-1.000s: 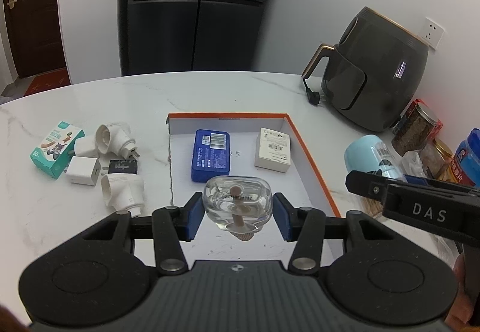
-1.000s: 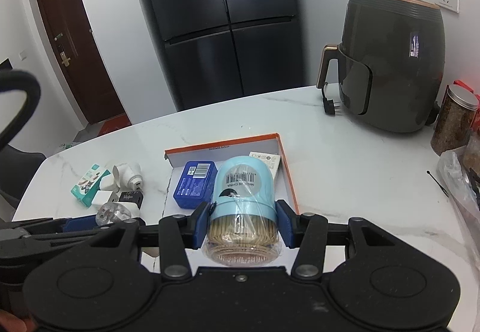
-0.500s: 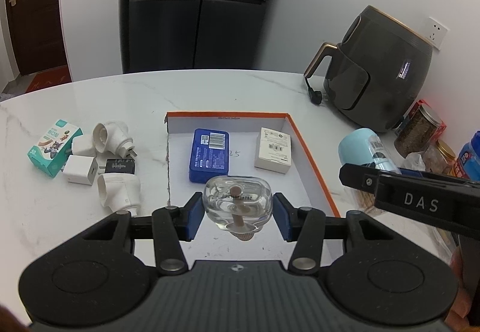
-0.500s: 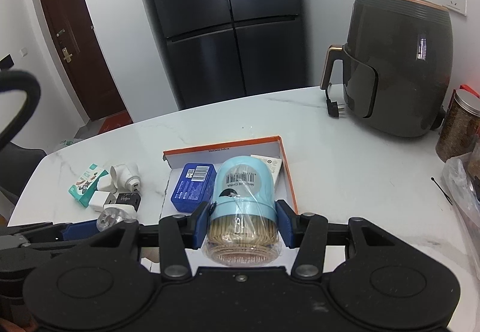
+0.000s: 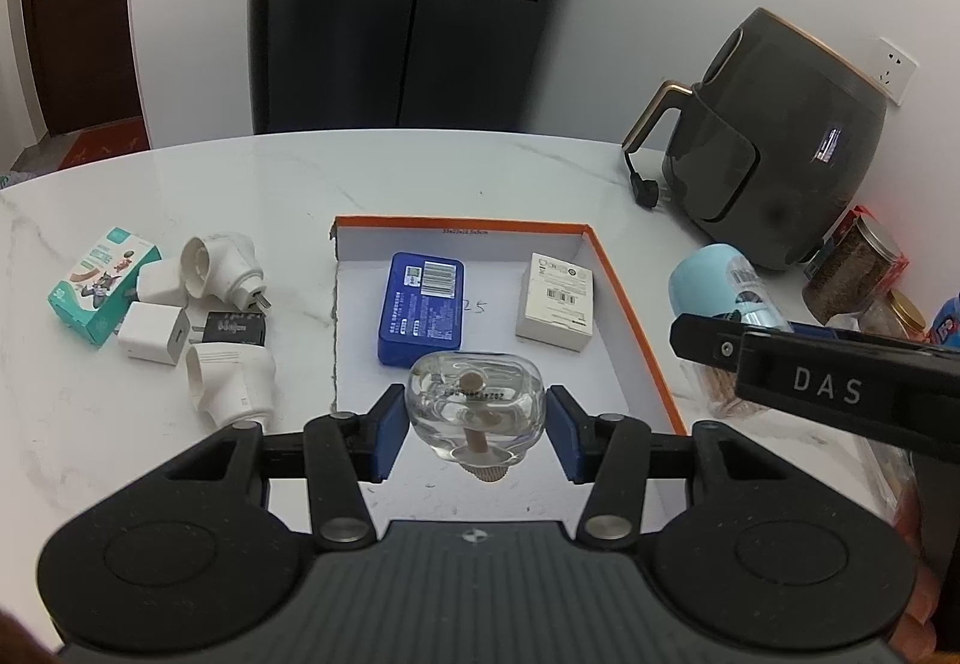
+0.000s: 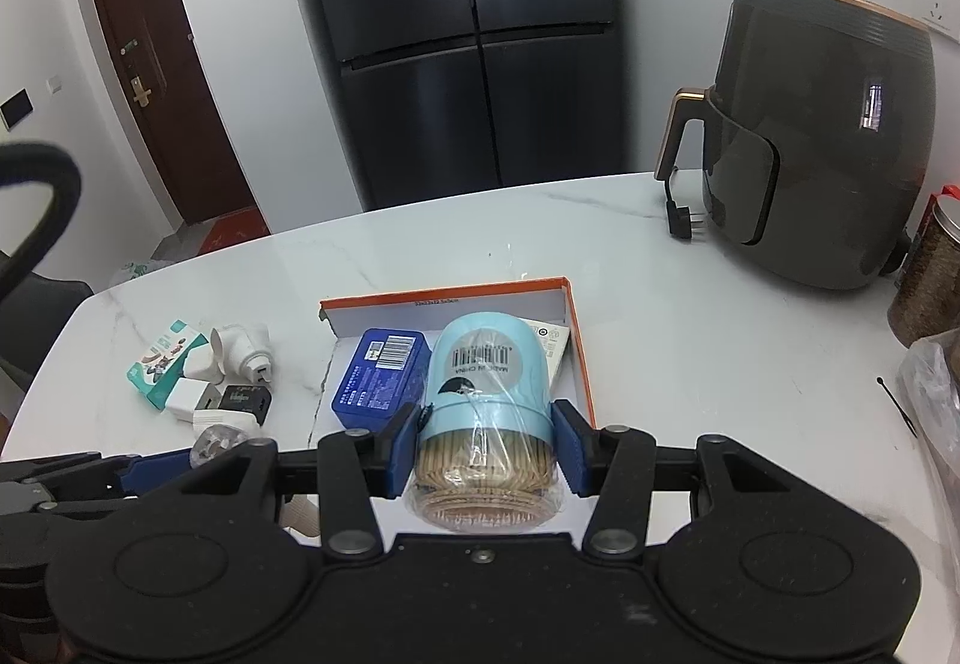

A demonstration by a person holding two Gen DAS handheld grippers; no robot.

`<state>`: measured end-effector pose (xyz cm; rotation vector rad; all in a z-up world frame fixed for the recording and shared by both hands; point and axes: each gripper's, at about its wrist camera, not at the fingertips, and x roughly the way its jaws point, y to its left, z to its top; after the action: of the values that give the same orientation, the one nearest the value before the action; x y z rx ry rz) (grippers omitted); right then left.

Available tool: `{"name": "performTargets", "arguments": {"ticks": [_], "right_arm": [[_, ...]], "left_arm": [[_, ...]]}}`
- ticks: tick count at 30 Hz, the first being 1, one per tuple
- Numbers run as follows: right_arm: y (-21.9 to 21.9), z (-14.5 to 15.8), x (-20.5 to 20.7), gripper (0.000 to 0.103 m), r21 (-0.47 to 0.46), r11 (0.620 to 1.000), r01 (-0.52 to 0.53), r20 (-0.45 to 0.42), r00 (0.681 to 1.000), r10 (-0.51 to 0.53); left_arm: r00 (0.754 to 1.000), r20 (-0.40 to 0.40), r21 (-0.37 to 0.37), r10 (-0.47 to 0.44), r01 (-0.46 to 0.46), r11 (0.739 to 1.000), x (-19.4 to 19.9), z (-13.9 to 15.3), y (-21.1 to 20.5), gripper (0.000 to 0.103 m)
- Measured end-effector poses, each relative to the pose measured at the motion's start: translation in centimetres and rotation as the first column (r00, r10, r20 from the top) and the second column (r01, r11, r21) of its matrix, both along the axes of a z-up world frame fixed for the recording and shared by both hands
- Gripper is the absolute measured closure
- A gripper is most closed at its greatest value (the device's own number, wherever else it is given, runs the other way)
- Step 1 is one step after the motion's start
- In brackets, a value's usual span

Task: Organize rigid objects
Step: 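Carry the glass bottle and toothpick jar over the orange-rimmed box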

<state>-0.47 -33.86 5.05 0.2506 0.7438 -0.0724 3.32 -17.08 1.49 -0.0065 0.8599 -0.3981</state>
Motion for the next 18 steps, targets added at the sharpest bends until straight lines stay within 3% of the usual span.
{"name": "performTargets", "arguments": {"ticks": [18], "right_arm": [[-1.1,-2.6,2.4,0.045,0.0,0.999,-0.043,-0.052,0.998,0.043]], "left_arm": [[0.999,-0.047,0.001,0.004,-0.004,1.0,1.6,-2.1,-3.1,0.053]]}}
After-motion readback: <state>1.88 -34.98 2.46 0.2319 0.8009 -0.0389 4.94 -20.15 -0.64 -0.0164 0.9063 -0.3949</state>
